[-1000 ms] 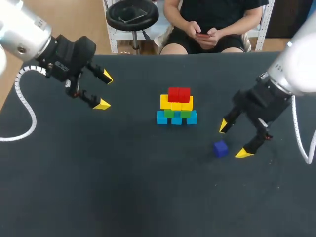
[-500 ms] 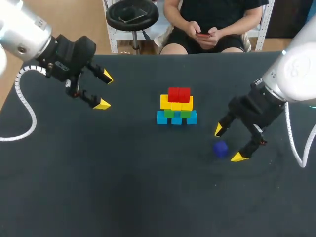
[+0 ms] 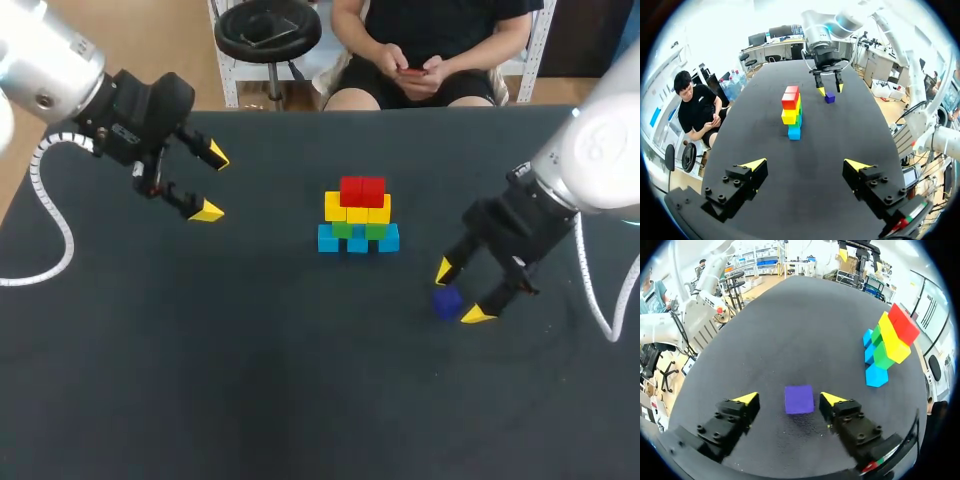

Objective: Place the blue cubes, place green cubes on the blue cubes, place the yellow cubes on the green cubes, then place the red cubes on the yellow cubes, and place purple cube on the red cubes.

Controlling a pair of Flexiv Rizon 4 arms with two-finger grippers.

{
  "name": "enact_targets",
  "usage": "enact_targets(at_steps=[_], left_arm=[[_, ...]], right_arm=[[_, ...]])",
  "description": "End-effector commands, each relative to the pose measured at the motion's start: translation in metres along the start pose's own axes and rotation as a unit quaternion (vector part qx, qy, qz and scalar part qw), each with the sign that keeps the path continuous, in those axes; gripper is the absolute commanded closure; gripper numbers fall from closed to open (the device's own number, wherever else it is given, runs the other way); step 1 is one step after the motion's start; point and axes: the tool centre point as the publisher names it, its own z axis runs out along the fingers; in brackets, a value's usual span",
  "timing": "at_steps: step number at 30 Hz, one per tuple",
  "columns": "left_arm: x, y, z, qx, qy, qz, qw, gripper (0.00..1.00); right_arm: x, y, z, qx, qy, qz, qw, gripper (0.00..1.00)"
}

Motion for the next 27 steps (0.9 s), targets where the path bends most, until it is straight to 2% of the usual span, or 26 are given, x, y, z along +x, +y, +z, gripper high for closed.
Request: enact_targets(at_steps=[1, 2, 7, 12, 17, 27], left_arm=[[0.001, 0.000, 0.000, 0.000, -0.001, 0.001, 1.000, 0.00], [0.001, 0.000, 0.000, 0.000, -0.001, 0.001, 1.000, 0.00], [0.001, 0.000, 0.000, 0.000, -0.001, 0.001, 1.000, 0.00], [0.001, 0.000, 0.000, 0.000, -0.001, 0.001, 1.000, 0.00], [0.001, 0.000, 0.000, 0.000, -0.001, 0.001, 1.000, 0.00], [0.001, 0.000, 0.000, 0.000, -0.001, 0.001, 1.000, 0.00]], right_arm=[[0.004, -0.004, 0.003, -0.002, -0.004, 0.001, 1.000, 0.54], [0.004, -0.004, 0.004, -0.003, -0.004, 0.001, 1.000, 0.59], [0.007, -0.006, 0.005, 0.001, -0.014, 0.002, 1.000, 1.00], [0.002, -0.005, -0.002, 0.008, -0.002, 0.005, 1.000, 1.00], [-0.012, -0.011, -0.023, 0.042, 0.003, 0.056, 0.998, 1.00], [-0.044, -0.044, -0.072, 0.108, 0.025, 0.133, 0.985, 1.00]])
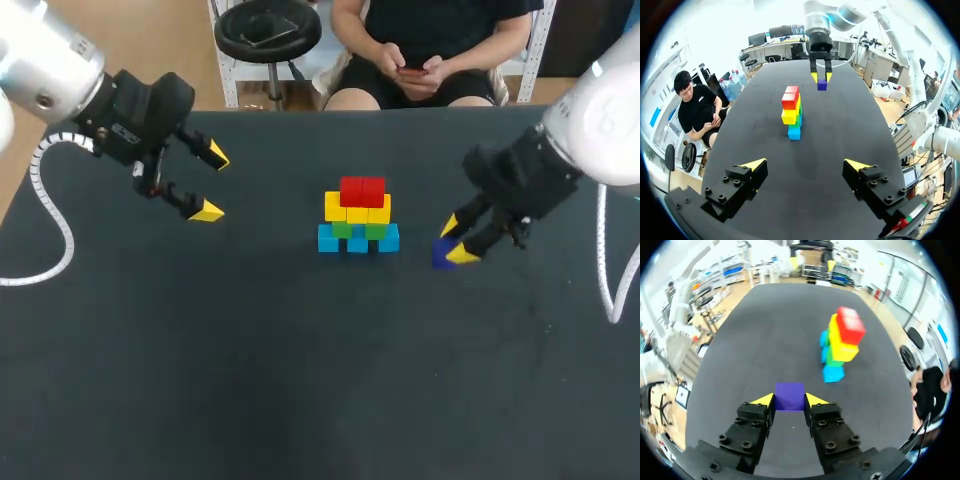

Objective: Place the blue cubes, place green cubes on the blue cubes, place the yellow cubes on the green cubes, then place the red cubes on the yellow cubes, and place purple cube on the red cubes.

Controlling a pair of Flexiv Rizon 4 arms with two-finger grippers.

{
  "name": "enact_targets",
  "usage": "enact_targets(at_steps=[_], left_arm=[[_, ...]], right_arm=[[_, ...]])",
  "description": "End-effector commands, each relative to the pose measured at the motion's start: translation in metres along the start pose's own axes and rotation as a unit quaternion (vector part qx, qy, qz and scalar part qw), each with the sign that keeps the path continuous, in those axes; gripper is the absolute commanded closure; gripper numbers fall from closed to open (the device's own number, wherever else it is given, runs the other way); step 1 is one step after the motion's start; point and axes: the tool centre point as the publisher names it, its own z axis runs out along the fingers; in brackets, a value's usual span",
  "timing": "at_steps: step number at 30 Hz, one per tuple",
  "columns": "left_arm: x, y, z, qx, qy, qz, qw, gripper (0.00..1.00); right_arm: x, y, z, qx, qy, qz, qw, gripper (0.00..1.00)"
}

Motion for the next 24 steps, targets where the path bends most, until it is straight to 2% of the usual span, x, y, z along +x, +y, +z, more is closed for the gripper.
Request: enact_targets(at_steps=[1, 10, 14, 19, 24], left_arm=[[0.001, 0.000, 0.000, 0.000, -0.001, 0.001, 1.000, 0.00], [0.001, 0.000, 0.000, 0.000, -0.001, 0.001, 1.000, 0.00], [0.001, 0.000, 0.000, 0.000, -0.001, 0.001, 1.000, 0.00], [0.001, 0.000, 0.000, 0.000, -0.001, 0.001, 1.000, 0.00], [0.001, 0.000, 0.000, 0.000, -0.001, 0.001, 1.000, 0.00]], right_arm=[[-0.017, -0.004, -0.019, 0.022, 0.014, 0.012, 1.000, 1.00], [-0.048, -0.039, -0.033, 0.043, 0.020, 0.020, 0.999, 1.00], [-0.063, -0.051, -0.039, 0.052, 0.003, 0.014, 0.999, 1.00], [-0.080, -0.066, -0.040, 0.055, -0.017, 0.016, 0.998, 1.00], [-0.093, -0.075, -0.031, 0.054, -0.020, 0.016, 0.998, 1.00]])
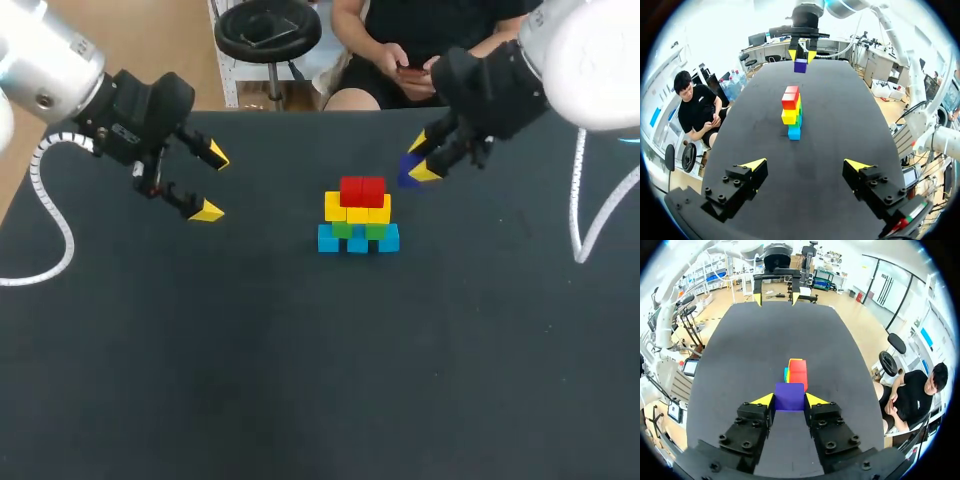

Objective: Place the blue cubes, place green cubes on the blue cubes, place the yellow cubes on the green cubes, then place the red cubes on the yellow cubes, and place purple cube on the red cubes.

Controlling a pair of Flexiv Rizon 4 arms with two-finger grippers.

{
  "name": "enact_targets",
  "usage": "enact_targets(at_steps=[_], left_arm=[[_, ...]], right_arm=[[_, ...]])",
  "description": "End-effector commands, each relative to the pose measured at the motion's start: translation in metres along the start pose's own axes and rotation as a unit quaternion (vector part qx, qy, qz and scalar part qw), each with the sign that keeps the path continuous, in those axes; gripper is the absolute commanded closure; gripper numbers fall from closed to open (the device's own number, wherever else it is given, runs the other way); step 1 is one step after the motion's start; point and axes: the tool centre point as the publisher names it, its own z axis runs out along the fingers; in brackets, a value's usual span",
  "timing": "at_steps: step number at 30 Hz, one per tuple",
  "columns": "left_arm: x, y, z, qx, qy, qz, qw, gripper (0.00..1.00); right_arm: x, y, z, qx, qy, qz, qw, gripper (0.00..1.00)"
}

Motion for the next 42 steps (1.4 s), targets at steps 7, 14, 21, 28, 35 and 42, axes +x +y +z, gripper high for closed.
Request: enact_targets(at_steps=[7, 14, 21, 28, 35, 42], left_arm=[[0.001, 0.000, 0.000, 0.000, -0.001, 0.001, 1.000, 0.00], [0.001, 0.000, 0.000, 0.000, -0.001, 0.001, 1.000, 0.00], [0.001, 0.000, 0.000, 0.000, -0.001, 0.001, 1.000, 0.00], [0.001, 0.000, 0.000, 0.000, -0.001, 0.001, 1.000, 0.00], [0.001, 0.000, 0.000, 0.000, -0.001, 0.001, 1.000, 0.00], [0.001, 0.000, 0.000, 0.000, -0.001, 0.001, 1.000, 0.00]], right_arm=[[-0.018, -0.013, 0.028, -0.019, -0.002, 0.003, 1.000, 1.00], [-0.022, -0.015, 0.039, -0.021, 0.001, 0.004, 1.000, 1.00], [-0.027, -0.016, 0.047, -0.023, 0.006, 0.003, 1.000, 1.00], [-0.029, -0.013, 0.052, -0.029, 0.005, 0.001, 1.000, 1.00], [-0.027, -0.012, 0.053, -0.031, 0.006, 0.001, 0.999, 1.00], [-0.027, -0.015, 0.055, -0.035, 0.011, -0.002, 0.999, 1.00]])
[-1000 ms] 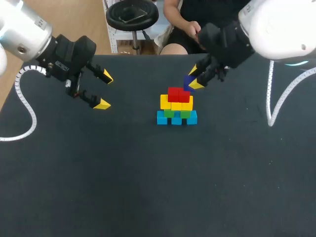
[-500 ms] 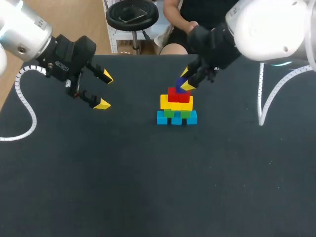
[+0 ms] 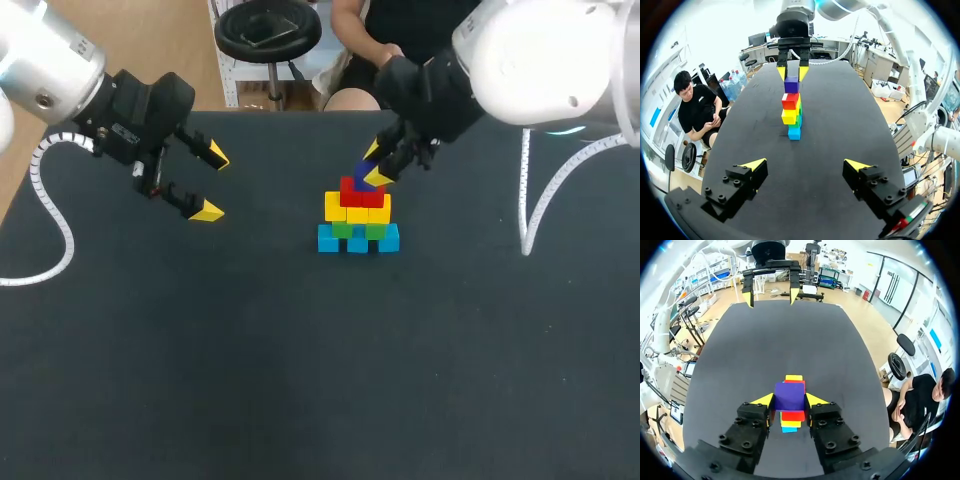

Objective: Place the blue cubes, place green cubes on the blue cubes, place the yellow cubes on the green cubes, then place the red cubes on the yellow cubes, and place purple cube on the red cubes.

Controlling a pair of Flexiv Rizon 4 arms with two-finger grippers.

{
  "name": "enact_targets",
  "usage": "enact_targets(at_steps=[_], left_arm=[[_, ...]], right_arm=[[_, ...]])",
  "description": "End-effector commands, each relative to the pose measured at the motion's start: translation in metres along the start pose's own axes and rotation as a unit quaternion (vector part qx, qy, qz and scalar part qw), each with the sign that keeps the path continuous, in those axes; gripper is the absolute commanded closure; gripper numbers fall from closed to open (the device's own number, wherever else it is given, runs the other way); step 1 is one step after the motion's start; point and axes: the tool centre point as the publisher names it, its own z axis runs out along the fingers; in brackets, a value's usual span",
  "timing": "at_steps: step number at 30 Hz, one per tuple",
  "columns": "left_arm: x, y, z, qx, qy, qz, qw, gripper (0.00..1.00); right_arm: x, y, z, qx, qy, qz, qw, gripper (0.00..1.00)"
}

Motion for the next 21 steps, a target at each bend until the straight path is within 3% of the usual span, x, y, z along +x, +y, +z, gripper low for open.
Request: enact_targets(at_steps=[1, 13, 21], left_arm=[[0.0010, 0.0002, -0.0002, 0.000, -0.001, 0.001, 1.000, 0.00], [0.0010, 0.0002, -0.0002, 0.000, -0.001, 0.001, 1.000, 0.00], [0.0010, 0.0002, -0.0002, 0.000, -0.001, 0.001, 1.000, 0.00]], right_arm=[[-0.0009, -0.0044, 0.0017, -0.004, 0.003, -0.001, 1.000, 1.00], [-0.0010, -0.0061, 0.0035, -0.007, 0.003, 0.000, 1.000, 0.99], [-0.0013, -0.0060, 0.0046, -0.008, 0.003, 0.000, 1.000, 0.83]])
